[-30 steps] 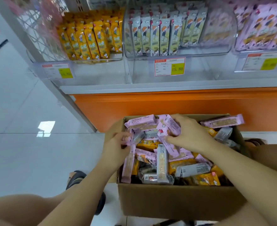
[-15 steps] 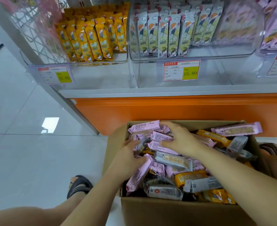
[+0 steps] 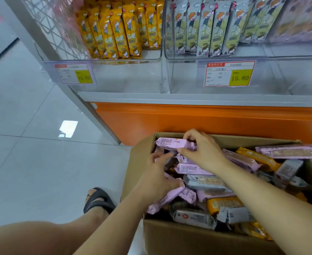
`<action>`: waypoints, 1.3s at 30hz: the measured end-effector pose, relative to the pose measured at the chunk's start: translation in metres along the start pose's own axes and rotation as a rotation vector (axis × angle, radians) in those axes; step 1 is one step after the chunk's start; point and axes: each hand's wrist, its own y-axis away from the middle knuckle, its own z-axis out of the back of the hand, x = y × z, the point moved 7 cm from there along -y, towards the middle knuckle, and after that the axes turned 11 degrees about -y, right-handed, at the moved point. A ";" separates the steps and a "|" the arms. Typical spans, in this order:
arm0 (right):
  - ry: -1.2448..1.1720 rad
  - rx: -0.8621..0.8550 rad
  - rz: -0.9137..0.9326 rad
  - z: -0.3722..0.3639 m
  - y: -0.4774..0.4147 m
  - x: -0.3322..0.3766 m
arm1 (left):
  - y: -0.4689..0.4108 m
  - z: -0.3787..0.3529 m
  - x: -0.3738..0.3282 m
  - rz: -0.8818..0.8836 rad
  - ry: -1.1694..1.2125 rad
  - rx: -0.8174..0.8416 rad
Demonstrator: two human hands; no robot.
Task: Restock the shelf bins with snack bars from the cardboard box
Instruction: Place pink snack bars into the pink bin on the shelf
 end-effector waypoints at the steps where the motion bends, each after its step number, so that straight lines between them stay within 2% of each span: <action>1: 0.000 0.019 -0.012 -0.002 0.000 -0.001 | 0.001 0.000 -0.001 -0.018 0.002 -0.003; 6: -0.094 0.078 -0.081 0.005 0.004 -0.006 | 0.000 0.004 -0.006 -0.112 -0.018 -0.046; 10: -0.127 0.090 -0.111 0.021 0.012 -0.007 | -0.007 0.010 -0.007 -0.168 -0.166 -0.090; 13: -0.155 0.095 -0.118 0.035 0.020 -0.011 | -0.010 0.010 -0.007 -0.113 -0.212 -0.036; 15: -0.141 0.120 -0.142 0.040 0.028 -0.019 | -0.013 0.005 -0.008 -0.145 -0.214 0.014; 18: -0.038 0.199 -0.192 0.040 0.042 -0.036 | -0.017 0.003 -0.006 -0.155 -0.222 0.029; 21: -0.027 0.273 -0.166 0.033 0.052 -0.041 | -0.011 0.001 -0.012 -0.177 -0.183 0.051; 26: 0.029 0.271 -0.079 0.025 0.051 -0.034 | 0.003 0.004 -0.013 -0.229 -0.169 0.035; 31: 0.064 0.284 -0.067 0.020 0.047 -0.032 | 0.015 0.000 -0.008 -0.259 -0.430 0.122; 36: 0.059 0.298 -0.034 0.009 0.050 -0.027 | 0.013 -0.005 -0.004 -0.237 -0.533 0.171; 39: 0.012 0.265 -0.037 0.010 0.050 -0.028 | 0.011 -0.011 -0.004 -0.212 -0.502 0.219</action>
